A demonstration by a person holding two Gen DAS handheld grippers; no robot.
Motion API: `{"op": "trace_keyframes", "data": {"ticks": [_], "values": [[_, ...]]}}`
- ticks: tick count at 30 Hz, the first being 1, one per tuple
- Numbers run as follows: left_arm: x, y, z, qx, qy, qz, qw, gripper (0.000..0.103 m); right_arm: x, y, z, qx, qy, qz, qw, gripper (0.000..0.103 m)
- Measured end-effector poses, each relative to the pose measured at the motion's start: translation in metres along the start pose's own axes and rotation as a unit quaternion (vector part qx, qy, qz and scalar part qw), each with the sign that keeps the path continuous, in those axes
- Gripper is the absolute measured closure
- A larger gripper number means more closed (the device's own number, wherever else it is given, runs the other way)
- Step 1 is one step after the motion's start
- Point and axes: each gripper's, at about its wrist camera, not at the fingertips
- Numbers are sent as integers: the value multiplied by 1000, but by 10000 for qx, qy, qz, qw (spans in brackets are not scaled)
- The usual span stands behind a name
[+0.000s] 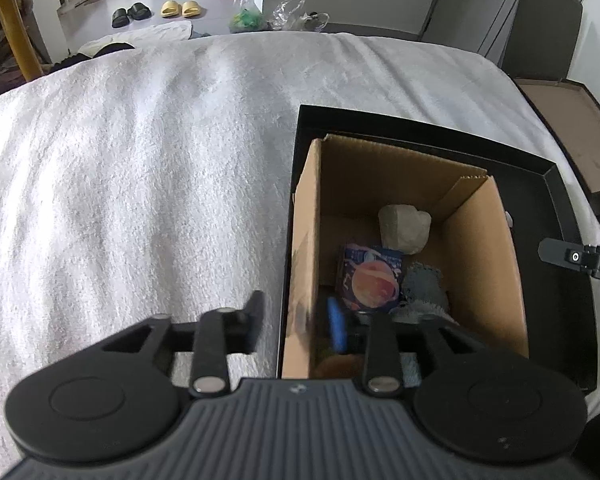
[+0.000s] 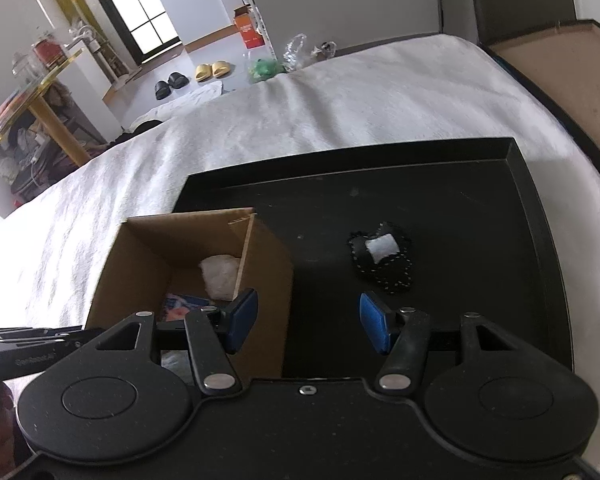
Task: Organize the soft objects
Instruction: 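Move the right gripper to the black beaded pouch and grasp it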
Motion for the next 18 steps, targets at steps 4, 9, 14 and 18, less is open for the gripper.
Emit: {"op": "trace_keyframes", "data": {"ticks": [4, 9, 14, 18], "values": [[-8, -7, 0, -164, -29, 21, 9999, 50, -3, -15, 8, -67, 23, 118, 9999, 46], [-17, -18, 3, -344, 31, 56, 9994, 47, -10, -34, 20, -170, 41, 253, 9995, 46], [-24, -28, 6, -566, 85, 109, 9983, 46, -17, -53, 35, -278, 82, 365, 9989, 47], [-29, -37, 8, -749, 104, 171, 9970, 45, -24, -65, 46, -350, 96, 435, 9984, 47]]}}
Point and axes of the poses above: each gripper's, at about its wrist camera, not at the fingertips, and z roughly the way its jaws point, y to its left, x to its underside, and after that the axes turned 14 degrees about y, right-handed
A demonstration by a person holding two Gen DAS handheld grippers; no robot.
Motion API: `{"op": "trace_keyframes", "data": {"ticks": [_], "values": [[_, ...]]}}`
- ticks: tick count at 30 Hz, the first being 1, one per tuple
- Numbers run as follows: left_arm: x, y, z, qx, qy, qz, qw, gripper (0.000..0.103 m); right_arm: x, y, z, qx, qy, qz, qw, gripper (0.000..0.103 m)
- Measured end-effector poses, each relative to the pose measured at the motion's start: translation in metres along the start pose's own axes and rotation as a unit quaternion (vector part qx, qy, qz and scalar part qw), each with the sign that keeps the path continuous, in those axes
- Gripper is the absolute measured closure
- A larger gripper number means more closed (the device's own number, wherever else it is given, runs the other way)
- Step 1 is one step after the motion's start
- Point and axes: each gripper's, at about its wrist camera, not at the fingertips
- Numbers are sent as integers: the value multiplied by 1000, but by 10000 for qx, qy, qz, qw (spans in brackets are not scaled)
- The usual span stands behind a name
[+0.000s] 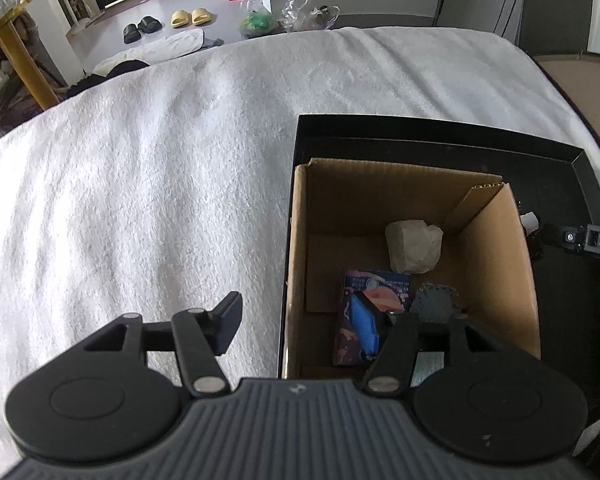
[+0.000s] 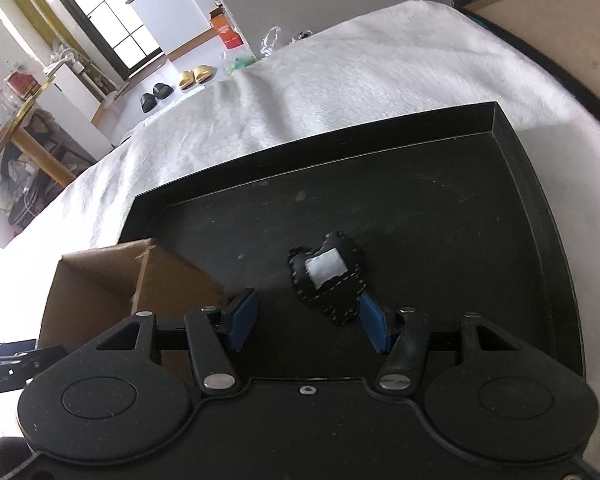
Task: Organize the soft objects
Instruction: 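Move the right gripper to the black beaded pouch and grasp it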
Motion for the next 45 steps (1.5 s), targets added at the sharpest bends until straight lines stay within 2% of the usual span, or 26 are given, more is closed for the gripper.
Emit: {"op": "trace_keyframes", "data": {"ticks": [12, 17, 18, 19, 23, 34, 45], "values": [[-11, -18, 2, -440, 74, 160, 9989, 45, -18, -20, 34, -103, 139, 80, 9998, 53], [-15, -24, 4, -545, 147, 187, 9982, 45, -21, -13, 37, 38, 65, -174, 9998, 54], [-16, -25, 4, -569, 163, 185, 9981, 45, -21, -11, 38, 108, 85, -266, 9996, 57], [-16, -26, 4, -589, 168, 180, 9980, 45, -21, -9, 37, 164, 103, -342, 9992, 68], [-16, -28, 1, -604, 144, 161, 9979, 45, -16, -21, 29, -4, 203, -282, 9994, 75], [-9, -35, -8, -540, 75, 169, 9984, 45, 12, -48, -4, -74, 218, 28, 9997, 76], [2, -30, -21, -350, -35, 135, 9993, 45, 21, -33, -38, 15, 61, -132, 9999, 76]]}}
Point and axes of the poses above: each gripper's, at about its wrist camera, not at the fingertips, and z roughly the way its jaws point, y to its left, x to its underside, and after that the axes turned 14 degrees about y, right-handed
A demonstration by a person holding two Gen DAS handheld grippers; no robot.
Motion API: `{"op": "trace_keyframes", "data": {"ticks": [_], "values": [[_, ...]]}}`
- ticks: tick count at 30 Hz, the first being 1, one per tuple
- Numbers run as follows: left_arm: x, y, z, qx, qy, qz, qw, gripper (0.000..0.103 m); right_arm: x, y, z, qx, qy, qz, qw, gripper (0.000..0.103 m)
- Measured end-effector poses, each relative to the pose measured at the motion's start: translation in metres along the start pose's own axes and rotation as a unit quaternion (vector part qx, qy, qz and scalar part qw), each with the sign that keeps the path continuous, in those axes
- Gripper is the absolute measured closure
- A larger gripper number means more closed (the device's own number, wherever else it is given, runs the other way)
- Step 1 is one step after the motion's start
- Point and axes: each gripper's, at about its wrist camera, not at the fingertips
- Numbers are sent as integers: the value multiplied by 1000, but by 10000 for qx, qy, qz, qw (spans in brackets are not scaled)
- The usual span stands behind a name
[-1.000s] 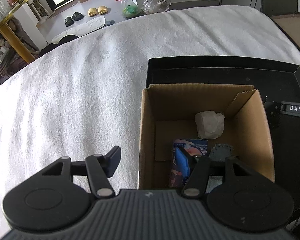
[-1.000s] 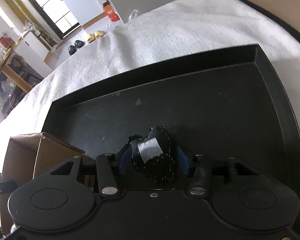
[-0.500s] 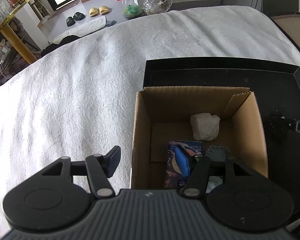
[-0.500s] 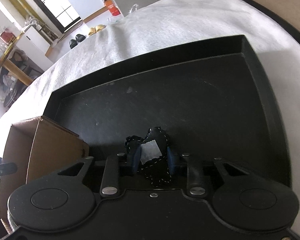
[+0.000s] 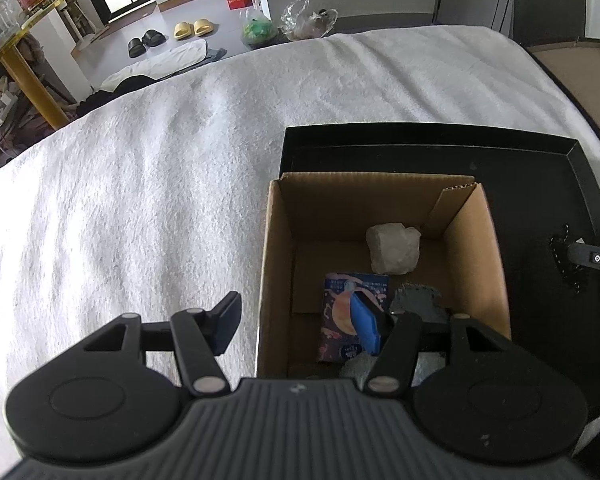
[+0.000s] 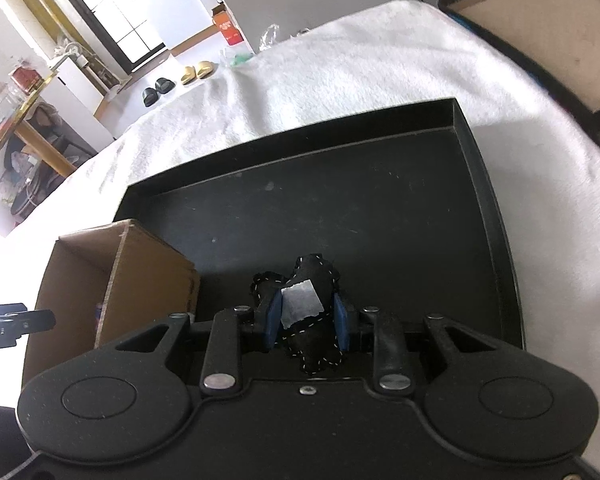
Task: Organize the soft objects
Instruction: 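Move the right gripper to the black beaded pouch and grasp it, then carry the black pouch with the right gripper into the box and release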
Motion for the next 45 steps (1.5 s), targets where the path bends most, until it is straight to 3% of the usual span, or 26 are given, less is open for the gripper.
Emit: {"op": "trace_keyframes", "data": {"ticks": [25, 40, 45], "values": [[31, 50, -13, 658, -304, -447, 9964, 45, 3, 90, -45, 86, -383, -574, 9976, 76], [46, 73, 3, 1329, -413, -585, 9885, 49, 2, 150, -39, 75, -374, -990, 9944, 75], [45, 73, 9, 1444, -397, -527, 9873, 55, -1, 167, -30, 105, -307, -1086, 9936, 75]]}}
Point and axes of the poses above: each gripper's, at about its wrist camera, not at the fingertips, and z roughly the way its jaws point, y to its left, x to its underside, and after that the axes turned 14 degrees about y, right-handed
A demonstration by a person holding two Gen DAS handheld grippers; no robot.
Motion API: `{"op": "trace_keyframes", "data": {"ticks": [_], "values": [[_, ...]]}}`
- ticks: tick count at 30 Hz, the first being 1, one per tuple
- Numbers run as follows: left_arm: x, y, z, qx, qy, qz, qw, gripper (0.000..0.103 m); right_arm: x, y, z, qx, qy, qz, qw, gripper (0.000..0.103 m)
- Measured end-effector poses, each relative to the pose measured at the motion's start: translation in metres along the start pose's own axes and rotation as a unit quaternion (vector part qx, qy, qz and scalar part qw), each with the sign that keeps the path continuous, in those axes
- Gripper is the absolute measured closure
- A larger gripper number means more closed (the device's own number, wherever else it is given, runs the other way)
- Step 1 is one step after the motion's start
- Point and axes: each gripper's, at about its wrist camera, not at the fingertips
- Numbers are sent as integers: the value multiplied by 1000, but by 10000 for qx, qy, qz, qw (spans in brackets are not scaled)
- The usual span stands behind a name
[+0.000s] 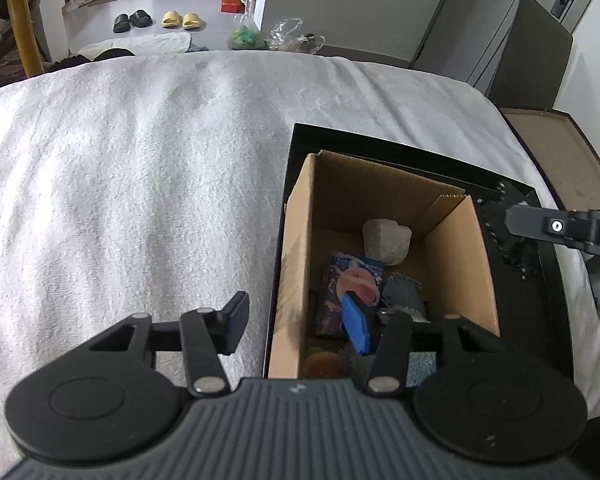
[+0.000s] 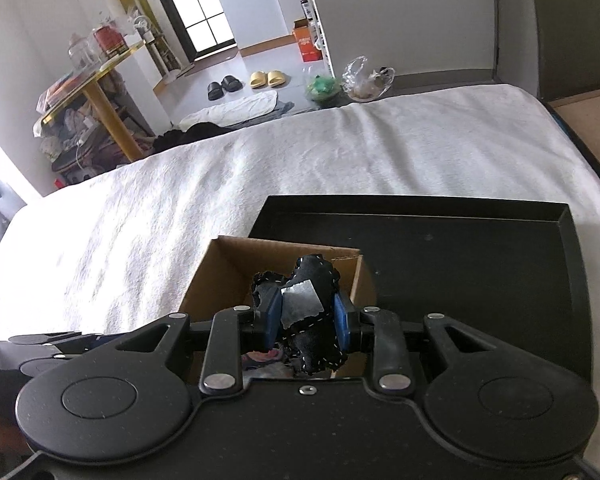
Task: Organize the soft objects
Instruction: 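Carry the black pouch with the right gripper into the box and release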
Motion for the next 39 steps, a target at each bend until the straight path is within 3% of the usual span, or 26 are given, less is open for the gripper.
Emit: {"op": "trace_keyframes", "data": {"ticks": [8, 13, 22, 34, 39], "values": [[-3, 9, 6, 144, 31, -137, 9998, 76, -9, 23, 13, 16, 142, -161, 9998, 74], [-9, 9, 9, 235, 41, -163, 9996, 77, -14, 36, 21, 23, 234, -273, 9994, 74], [-14, 12, 18, 361, 176, -268, 9988, 92, -25, 49, 33, 68, 360, -401, 9985, 74], [-17, 18, 22, 450, 299, -698, 9961, 92, -38, 61, 49, 6, 517, -520, 9973, 73], [-17, 16, 20, 454, 321, -769, 9955, 92, -40, 66, 53, -73, 502, -543, 9972, 62]]}}
Point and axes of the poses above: each gripper's, at about its wrist camera, not at the fingertips, and z roughly the way its jaws point, y to its left, x to its underside, and after that the axes turned 14 degrees about y, right-handed
